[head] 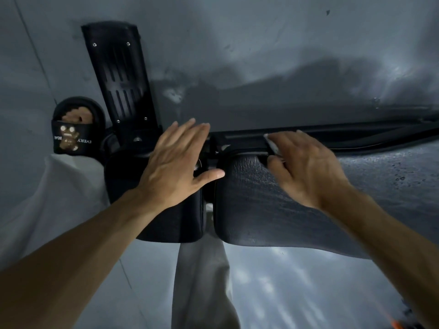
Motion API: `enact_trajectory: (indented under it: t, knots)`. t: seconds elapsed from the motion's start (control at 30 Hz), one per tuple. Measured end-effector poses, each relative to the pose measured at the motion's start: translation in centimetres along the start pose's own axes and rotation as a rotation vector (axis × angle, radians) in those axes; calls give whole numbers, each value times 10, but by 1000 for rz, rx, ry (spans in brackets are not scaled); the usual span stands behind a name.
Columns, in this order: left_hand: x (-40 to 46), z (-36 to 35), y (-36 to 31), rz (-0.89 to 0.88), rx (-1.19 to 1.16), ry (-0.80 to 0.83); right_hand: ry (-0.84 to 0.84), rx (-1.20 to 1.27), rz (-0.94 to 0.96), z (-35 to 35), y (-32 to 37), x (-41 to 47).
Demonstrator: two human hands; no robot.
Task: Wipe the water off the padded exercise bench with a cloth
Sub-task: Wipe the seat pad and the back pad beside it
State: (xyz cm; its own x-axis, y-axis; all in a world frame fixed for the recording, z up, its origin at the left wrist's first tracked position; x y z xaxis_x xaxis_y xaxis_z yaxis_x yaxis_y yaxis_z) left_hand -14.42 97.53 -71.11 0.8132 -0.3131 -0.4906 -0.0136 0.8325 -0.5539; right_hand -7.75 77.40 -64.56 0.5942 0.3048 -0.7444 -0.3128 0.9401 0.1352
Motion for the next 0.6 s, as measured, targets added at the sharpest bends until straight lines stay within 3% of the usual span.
enact_trajectory:
  t: [0.2, 0.4, 0.5, 0.6]
  knots:
    - [10, 1, 13, 62, 45, 104, 86, -55, 233, -16, 80, 34]
    - [-11, 12, 41, 180, -14, 231, 266, -352, 478, -35, 128, 27]
    - [-34, 18, 51, 233, 5, 223, 293, -490, 513, -39, 138, 21]
    - [-45, 25, 49, 246, -11, 180, 259, -392, 511, -34, 138, 17]
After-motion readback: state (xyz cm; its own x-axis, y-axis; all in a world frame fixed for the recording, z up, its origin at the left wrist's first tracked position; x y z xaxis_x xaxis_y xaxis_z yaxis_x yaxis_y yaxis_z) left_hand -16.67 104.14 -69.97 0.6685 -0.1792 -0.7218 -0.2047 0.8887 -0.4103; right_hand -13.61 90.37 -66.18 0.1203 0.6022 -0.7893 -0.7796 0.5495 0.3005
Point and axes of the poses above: each hand's wrist, its own x-axis towards the middle knuckle, its own z-axis out of the back of the hand, y = z × x, the point moved 7 cm from there along x, towards the middle knuckle, and after that the axes turned 7 degrees about -y, right-handed, at the moved point
